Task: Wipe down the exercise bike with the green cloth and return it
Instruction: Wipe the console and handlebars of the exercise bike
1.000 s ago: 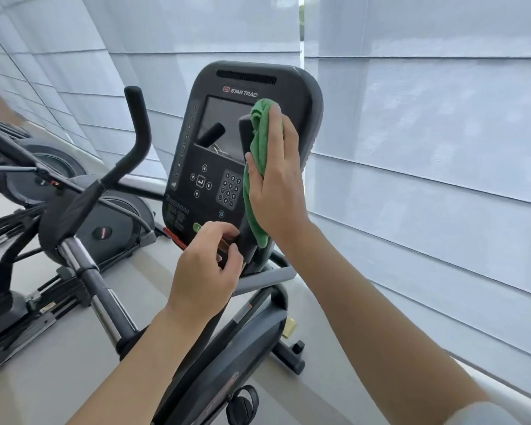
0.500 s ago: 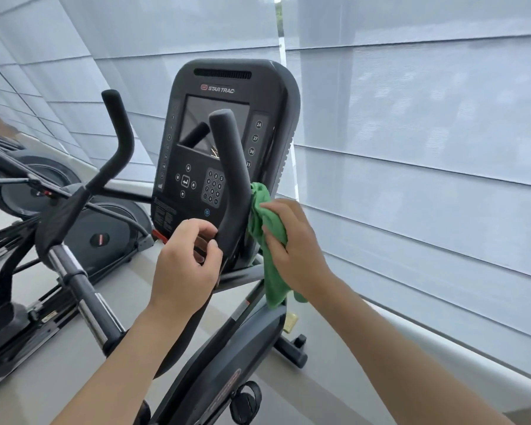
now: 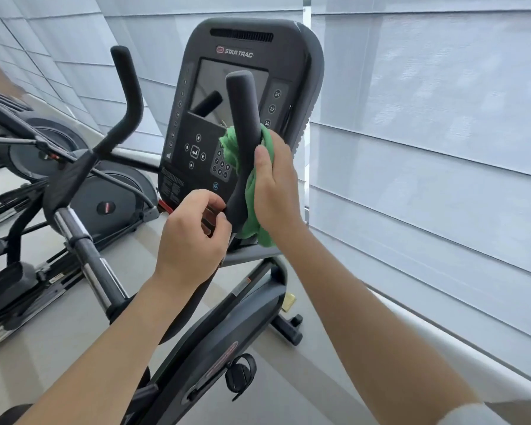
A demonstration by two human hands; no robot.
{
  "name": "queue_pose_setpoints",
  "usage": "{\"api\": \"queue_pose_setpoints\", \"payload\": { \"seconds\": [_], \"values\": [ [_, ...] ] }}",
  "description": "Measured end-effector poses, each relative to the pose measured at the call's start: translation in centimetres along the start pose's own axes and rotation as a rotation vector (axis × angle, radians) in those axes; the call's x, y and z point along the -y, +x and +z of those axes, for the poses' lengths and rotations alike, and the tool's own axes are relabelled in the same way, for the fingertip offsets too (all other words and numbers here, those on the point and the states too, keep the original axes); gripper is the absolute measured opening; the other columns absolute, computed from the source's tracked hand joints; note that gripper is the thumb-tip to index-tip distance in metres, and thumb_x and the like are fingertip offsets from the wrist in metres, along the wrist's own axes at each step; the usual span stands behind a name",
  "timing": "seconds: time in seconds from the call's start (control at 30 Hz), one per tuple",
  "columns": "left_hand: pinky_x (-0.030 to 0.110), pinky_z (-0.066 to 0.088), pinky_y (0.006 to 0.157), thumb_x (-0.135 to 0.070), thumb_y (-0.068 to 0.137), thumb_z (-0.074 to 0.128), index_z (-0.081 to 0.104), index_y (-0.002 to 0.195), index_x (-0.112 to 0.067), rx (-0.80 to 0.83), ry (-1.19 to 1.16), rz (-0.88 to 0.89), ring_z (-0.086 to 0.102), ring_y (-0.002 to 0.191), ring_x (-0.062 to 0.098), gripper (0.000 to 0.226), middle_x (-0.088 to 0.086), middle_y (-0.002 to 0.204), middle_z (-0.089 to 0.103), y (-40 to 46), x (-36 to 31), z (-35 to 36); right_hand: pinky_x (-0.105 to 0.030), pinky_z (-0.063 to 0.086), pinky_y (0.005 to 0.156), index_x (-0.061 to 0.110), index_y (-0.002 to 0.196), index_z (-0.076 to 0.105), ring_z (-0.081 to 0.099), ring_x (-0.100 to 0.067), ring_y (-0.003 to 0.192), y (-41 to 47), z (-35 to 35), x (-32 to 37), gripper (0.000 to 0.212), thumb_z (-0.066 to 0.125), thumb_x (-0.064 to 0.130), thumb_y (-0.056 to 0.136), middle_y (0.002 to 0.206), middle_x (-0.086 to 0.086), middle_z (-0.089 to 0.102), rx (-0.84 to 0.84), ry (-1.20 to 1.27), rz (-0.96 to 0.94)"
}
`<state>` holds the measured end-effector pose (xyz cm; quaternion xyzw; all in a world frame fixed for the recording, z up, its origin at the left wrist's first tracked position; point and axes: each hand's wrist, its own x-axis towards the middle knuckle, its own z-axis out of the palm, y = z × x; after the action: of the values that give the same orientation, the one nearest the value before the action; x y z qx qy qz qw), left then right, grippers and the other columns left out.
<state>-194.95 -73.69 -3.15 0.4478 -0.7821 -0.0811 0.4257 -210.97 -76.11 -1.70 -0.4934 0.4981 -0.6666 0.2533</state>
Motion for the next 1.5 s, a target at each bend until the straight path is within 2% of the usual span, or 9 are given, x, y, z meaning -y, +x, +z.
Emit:
{"api": "queue_pose_setpoints", "payload": {
  "seconds": [0.17,0.4,0.5,0.63,0.8,0.9,1.1,1.3,1.5],
  "values": [
    [0.026,0.053,0.071,-0.018,0.090,0.056,0.064,0.099,-0.020,-0.038,0.019,0.029,0.063,0.082,0.005,0.012,-0.011,0.092,0.064,0.0,0.0,-0.2,-0.002,0.036,0.088,0.027,0.144,0.049,0.053,0.002,0.115,-6.0,1.2,-1.5,0.035,0.038,0.024,0.111,0.120,0.007,0.058,-0.006,-0.020,0.116],
    [0.010,0.047,0.066,-0.018,0.091,0.054,0.064,0.097,-0.023,-0.080,-0.030,0.016,0.064,0.081,0.003,0.013,-0.017,0.089,0.063,-0.4,0.1,-0.4,-0.030,0.043,0.065,0.033,0.099,0.039,0.049,-0.001,0.081,-11.1,-0.7,-1.9,0.010,0.046,0.033,0.106,0.092,0.010,0.049,0.193,-0.193,0.131],
    [0.007,0.044,0.065,-0.017,0.092,0.053,0.065,0.096,-0.025,-0.092,-0.046,0.004,0.064,0.080,0.004,0.015,-0.021,0.091,0.065,-0.4,0.1,-0.6,-0.030,0.051,0.074,0.026,0.104,0.049,0.057,-0.007,0.089,-10.0,-3.5,-1.2,0.006,0.052,0.023,0.107,0.100,0.005,0.056,0.307,-0.188,0.068],
    [0.010,0.046,0.065,-0.015,0.092,0.051,0.066,0.094,-0.024,-0.127,-0.080,-0.030,0.064,0.079,0.007,0.017,-0.019,0.090,0.066,-0.5,0.1,-0.8,-0.018,0.047,0.089,0.030,0.118,0.056,0.058,-0.007,0.105,-6.5,-5.5,0.7,0.019,0.060,0.020,0.102,0.112,0.011,0.055,0.064,-0.185,-0.050],
    [0.035,0.058,0.063,-0.010,0.091,0.052,0.067,0.092,-0.022,-0.190,-0.160,-0.141,0.067,0.072,0.015,0.019,-0.011,0.085,0.067,-0.5,0.6,-1.0,-0.021,0.042,0.105,0.016,0.128,0.059,0.046,-0.012,0.121,-4.8,-1.3,1.6,0.029,0.065,0.018,0.099,0.134,0.001,0.043,0.063,-0.360,-0.152],
    [0.033,0.057,0.066,-0.011,0.088,0.051,0.066,0.087,-0.029,-0.264,-0.243,-0.256,0.067,0.076,0.018,0.023,-0.009,0.083,0.068,-0.2,0.9,-1.3,-0.032,0.045,0.102,0.013,0.123,0.066,0.041,-0.021,0.123,-7.5,0.5,0.6,0.026,0.068,0.014,0.098,0.139,-0.002,0.042,0.083,-0.533,-0.242],
    [0.045,0.058,0.067,-0.016,0.087,0.050,0.066,0.087,-0.028,-0.259,-0.291,-0.315,0.068,0.080,0.022,0.020,-0.006,0.086,0.070,-0.2,0.9,-1.5,-0.008,0.040,0.094,0.022,0.125,0.065,0.045,-0.001,0.115,-13.9,0.0,0.5,0.028,0.067,0.021,0.098,0.132,0.010,0.039,0.327,-0.325,-0.167],
    [0.032,0.057,0.076,-0.014,0.087,0.054,0.068,0.089,-0.027,-0.160,-0.246,-0.396,0.068,0.083,0.010,0.019,-0.012,0.087,0.072,-1.1,0.5,-2.1,-0.031,0.049,0.104,0.026,0.123,0.071,0.056,-0.009,0.117,-12.4,-3.7,2.8,0.025,0.071,0.020,0.099,0.122,0.011,0.054,0.476,-0.184,0.033],
    [0.028,0.044,0.073,-0.022,0.102,0.056,0.065,0.096,-0.027,-0.054,0.066,-0.318,0.058,0.088,0.007,0.012,-0.012,0.092,0.065,-6.7,2.1,-2.9,-0.022,0.045,0.110,0.018,0.129,0.071,0.058,-0.013,0.132,-6.0,-5.1,5.0,0.036,0.076,0.015,0.093,0.136,0.008,0.061,0.307,-0.282,-0.302]
  ]
}}
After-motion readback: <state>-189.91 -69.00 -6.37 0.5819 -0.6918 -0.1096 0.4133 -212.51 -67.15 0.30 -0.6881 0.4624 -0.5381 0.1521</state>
